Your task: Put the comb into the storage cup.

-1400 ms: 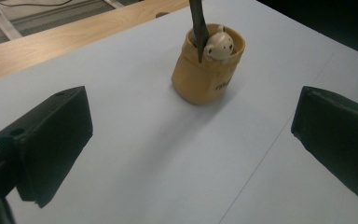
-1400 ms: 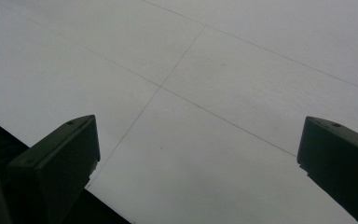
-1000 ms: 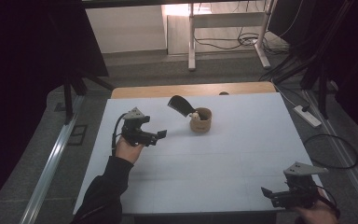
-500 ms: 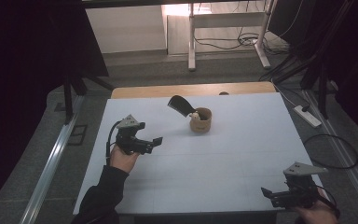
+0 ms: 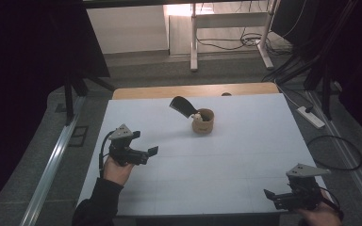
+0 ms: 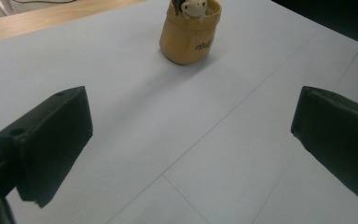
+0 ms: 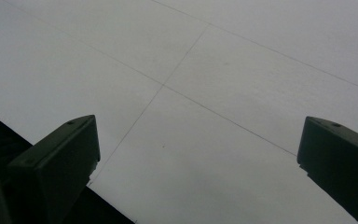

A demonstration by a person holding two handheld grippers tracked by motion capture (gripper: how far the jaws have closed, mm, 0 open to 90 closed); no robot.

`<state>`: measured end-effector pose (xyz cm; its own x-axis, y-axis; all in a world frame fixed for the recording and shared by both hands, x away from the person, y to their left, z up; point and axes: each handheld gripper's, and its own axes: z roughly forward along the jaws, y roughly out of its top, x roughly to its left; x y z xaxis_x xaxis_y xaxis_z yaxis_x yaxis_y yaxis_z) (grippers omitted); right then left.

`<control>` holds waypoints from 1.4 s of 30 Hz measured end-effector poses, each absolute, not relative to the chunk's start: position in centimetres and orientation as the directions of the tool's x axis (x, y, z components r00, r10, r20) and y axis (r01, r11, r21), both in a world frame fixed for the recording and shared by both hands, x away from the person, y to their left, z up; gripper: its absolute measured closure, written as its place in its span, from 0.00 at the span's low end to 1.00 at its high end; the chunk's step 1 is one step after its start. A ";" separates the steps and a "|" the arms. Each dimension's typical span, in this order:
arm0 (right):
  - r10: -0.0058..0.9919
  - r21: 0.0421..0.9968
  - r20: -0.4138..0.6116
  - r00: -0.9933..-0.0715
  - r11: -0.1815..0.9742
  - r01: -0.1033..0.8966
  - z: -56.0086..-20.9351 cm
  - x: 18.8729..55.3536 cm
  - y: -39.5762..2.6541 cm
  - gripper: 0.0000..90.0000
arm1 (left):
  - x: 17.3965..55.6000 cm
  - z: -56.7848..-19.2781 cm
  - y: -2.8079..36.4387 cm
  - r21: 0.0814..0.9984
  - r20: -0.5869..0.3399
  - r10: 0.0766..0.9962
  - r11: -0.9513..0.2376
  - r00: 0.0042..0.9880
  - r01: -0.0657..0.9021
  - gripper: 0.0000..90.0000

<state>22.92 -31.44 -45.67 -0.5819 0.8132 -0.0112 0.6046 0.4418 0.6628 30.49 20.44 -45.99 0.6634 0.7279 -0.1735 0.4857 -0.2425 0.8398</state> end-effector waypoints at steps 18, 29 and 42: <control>0.812 0.658 -0.013 -0.584 0.447 0.606 -45.7 22.9 -31.4 0.00 | 27.5 -46.3 21.3 0.825 -0.162 0.739 -0.262 0.654 0.500 0.00; 0.812 0.656 -0.013 -0.583 0.447 0.608 -45.7 23.0 -31.4 0.00 | 25.7 -46.4 21.7 0.821 -0.156 0.746 -0.267 0.648 0.505 0.00; 0.813 0.655 -0.013 -0.582 0.447 0.609 -45.7 23.0 -31.4 0.00 | 23.7 -46.7 22.8 0.816 -0.156 0.764 -0.257 0.625 0.518 0.00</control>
<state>22.97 -31.36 -45.72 -0.5821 0.8130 -0.0135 0.6092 0.4470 0.6550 23.67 22.81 -46.66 0.6255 0.7644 -0.1563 0.5178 -0.2568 0.8161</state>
